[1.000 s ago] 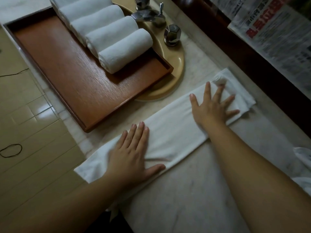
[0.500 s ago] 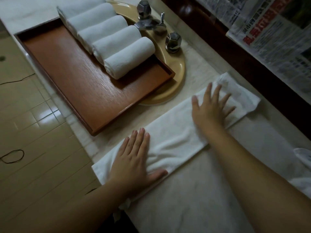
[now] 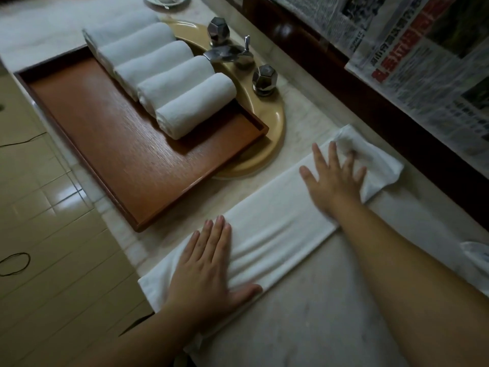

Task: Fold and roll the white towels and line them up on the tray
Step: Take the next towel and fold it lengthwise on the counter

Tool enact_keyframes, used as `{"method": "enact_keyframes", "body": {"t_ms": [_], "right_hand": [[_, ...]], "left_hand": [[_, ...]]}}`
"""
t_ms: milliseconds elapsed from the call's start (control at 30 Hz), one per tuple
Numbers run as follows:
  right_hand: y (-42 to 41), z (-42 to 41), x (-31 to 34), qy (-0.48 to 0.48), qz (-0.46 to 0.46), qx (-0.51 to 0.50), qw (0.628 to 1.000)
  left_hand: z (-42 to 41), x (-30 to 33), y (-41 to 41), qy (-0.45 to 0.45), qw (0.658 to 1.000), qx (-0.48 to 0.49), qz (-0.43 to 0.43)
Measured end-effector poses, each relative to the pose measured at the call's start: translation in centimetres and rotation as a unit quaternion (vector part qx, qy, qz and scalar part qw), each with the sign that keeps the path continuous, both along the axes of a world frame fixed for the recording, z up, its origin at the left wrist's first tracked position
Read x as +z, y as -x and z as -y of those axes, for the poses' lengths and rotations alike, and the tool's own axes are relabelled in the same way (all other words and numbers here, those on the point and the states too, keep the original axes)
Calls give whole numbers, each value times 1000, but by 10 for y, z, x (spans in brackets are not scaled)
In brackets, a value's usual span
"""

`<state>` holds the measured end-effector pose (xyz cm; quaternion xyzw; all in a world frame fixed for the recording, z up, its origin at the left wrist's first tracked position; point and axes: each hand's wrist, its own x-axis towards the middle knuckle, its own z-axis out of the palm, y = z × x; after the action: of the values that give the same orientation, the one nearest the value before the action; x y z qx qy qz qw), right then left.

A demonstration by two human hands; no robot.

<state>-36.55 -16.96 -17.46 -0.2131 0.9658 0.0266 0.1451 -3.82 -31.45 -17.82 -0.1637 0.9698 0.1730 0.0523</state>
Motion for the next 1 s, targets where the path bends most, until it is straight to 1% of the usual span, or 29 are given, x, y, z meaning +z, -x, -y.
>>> {"method": "enact_keyframes", "body": {"t_ms": [133,233,333,400,433,500,533,567,667,733,800,900,1000], "right_hand": [[14,2,-1,-14,13,-18,1000],[-9,6,3,18,5,-37,999],[-66,8,9,113,10,-66,991],[-121,3,7,207,14,-73,975],[-151,0,6,258,-2,-65,964],[-215,-5,5,330,-62,-56,940],[-246,-6,6,345,-79,-57,934],[-274,-6,10,344,-89,-52,933],[-348,-5,17,319,-98,-16,943],[-385,-2,14,310,-82,0,947],[-414,3,7,299,-76,-8,951],[-441,16,0,306,-101,-71,944],[-452,29,7,320,-92,-198,922]], "left_hand": [[-1,0,3,-23,1000,-4,16],[3,10,6,-37,999,-12,29],[18,26,3,-78,997,4,12],[34,31,-7,-59,997,34,-25],[45,32,-15,-37,998,52,-29],[66,35,-31,-12,997,78,2],[75,35,-38,-24,996,83,28],[84,36,-45,-48,994,84,49],[98,45,-55,-136,986,69,74],[101,50,-55,-167,981,57,76],[102,51,-56,-188,978,60,73],[106,46,-56,-207,973,57,79],[109,46,-55,-233,965,30,115]]}}
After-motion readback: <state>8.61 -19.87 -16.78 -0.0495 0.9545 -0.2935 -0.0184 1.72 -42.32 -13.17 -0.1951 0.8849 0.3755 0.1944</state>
